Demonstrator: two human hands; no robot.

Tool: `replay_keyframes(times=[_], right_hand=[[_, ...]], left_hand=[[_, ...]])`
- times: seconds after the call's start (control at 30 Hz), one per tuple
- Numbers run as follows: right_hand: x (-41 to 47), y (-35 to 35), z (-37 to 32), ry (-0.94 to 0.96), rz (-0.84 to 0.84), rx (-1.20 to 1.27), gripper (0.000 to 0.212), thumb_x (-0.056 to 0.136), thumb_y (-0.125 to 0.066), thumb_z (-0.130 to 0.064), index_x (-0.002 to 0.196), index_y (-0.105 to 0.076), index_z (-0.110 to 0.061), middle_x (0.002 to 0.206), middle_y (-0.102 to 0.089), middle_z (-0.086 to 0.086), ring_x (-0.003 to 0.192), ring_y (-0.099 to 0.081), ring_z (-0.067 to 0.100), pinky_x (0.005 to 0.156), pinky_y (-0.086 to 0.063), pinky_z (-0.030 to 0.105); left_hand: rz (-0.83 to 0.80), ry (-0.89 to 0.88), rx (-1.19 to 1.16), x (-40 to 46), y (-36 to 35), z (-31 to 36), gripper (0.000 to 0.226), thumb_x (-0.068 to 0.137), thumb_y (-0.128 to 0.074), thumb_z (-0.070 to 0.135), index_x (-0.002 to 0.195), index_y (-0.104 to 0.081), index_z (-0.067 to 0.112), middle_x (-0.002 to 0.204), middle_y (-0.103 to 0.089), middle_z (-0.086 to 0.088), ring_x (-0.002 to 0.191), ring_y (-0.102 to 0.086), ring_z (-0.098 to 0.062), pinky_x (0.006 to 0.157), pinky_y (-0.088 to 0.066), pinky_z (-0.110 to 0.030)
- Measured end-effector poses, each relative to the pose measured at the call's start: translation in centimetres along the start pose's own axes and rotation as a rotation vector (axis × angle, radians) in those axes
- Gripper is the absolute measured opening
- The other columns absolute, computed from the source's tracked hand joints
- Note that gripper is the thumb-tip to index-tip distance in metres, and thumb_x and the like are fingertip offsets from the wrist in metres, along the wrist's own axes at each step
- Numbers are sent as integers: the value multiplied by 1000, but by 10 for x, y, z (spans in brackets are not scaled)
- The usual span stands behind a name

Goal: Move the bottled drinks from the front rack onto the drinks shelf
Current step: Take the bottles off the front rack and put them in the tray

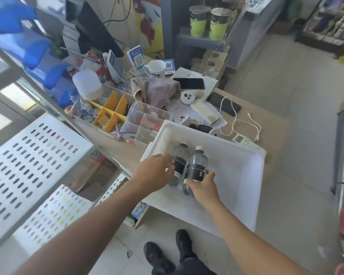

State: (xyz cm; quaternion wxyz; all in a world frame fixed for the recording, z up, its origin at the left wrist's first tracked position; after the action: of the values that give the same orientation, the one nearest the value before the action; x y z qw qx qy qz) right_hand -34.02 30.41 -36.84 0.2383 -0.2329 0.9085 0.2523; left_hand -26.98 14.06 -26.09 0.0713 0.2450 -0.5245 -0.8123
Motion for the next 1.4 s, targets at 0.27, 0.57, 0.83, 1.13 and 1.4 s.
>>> replay_keyframes(times=[0.27, 0.57, 0.83, 1.13, 1.4], right_hand=[[17, -16, -6, 13, 28, -21, 58, 82, -74, -23, 116, -27, -17, 93, -57, 0, 70, -59, 5, 44, -39, 10], [20, -33, -9, 54, 43, -50, 85, 72, -80, -34, 135, -28, -14, 115, -55, 11, 85, -63, 18, 53, -48, 16], [25, -32, -12, 42, -8, -83, 79, 76, -79, -36, 133, -31, -9, 123, -42, 9, 98, -58, 24, 78, -52, 32], [27, -26, -4, 97, -33, -110, 77, 77, -76, -47, 133, -33, -14, 126, -52, 8, 101, -60, 21, 79, -50, 30], [18, -8, -29, 252, 27, -324, 67, 91, -62, -38, 143, -35, -6, 141, -41, 13, 127, -45, 28, 100, -42, 34]], left_hand=[[13, -5, 11, 1, -5, -1, 25, 101, -41, 39, 113, -57, 25, 106, -65, 6, 91, -62, -17, 74, -54, -34], [45, 23, -36, 0, -7, -4, 25, 100, -42, 38, 110, -60, 24, 103, -67, 9, 87, -63, -16, 72, -54, -33], [30, 46, -45, 0, -7, -12, 28, 100, -40, 38, 112, -61, 24, 100, -68, 8, 85, -65, -17, 74, -58, -39], [33, 52, -38, -2, -9, -12, 26, 100, -42, 40, 112, -61, 26, 99, -68, 9, 85, -65, -15, 75, -58, -37], [87, 71, -38, -6, 8, -10, 25, 100, -42, 35, 111, -62, 24, 97, -68, 9, 83, -63, -13, 71, -57, -35]])
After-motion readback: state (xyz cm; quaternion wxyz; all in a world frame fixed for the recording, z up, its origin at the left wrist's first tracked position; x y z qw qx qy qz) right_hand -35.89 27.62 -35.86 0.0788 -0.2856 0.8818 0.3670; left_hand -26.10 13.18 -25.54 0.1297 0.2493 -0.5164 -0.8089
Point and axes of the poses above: each hand's wrist, its own x-axis towards the middle knuckle, its own y-axis out of the back of the hand, z = x × y, the point moved 4 cm from there along x, towards the middle knuckle
